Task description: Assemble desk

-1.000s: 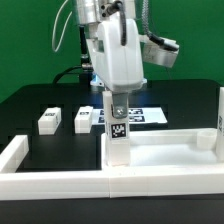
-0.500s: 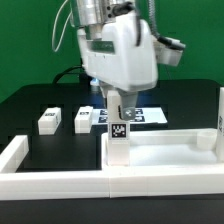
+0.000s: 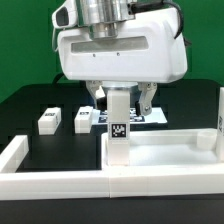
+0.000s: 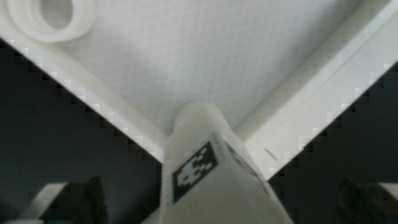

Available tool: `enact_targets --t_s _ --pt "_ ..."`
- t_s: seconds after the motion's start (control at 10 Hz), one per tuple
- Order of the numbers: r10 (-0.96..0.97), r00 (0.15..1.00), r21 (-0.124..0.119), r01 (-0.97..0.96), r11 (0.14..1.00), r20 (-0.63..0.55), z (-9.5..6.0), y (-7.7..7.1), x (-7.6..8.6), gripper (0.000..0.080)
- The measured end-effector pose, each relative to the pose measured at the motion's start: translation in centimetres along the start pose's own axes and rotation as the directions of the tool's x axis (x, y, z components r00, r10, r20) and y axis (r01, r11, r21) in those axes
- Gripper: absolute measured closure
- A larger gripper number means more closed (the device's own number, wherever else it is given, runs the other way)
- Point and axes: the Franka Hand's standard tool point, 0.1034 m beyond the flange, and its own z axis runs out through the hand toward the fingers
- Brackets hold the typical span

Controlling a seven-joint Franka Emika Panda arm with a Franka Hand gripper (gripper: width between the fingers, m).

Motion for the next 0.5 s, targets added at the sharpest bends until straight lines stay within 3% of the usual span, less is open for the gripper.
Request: enact_targets --t_s 0.1,0.3,0.5 --pt "-0.221 0.975 -0.026 0.22 0.975 -0.018 -0.39 -0.1 0.29 0.015" --pt "-0.556 0.829 -0.058 0.553 0.831 -0.063 -0.68 -0.39 1.23 0.015" --pt "-0.467 0.882 -0.049 0.465 0.884 -0.061 -0.54 -0.34 1.06 0.015"
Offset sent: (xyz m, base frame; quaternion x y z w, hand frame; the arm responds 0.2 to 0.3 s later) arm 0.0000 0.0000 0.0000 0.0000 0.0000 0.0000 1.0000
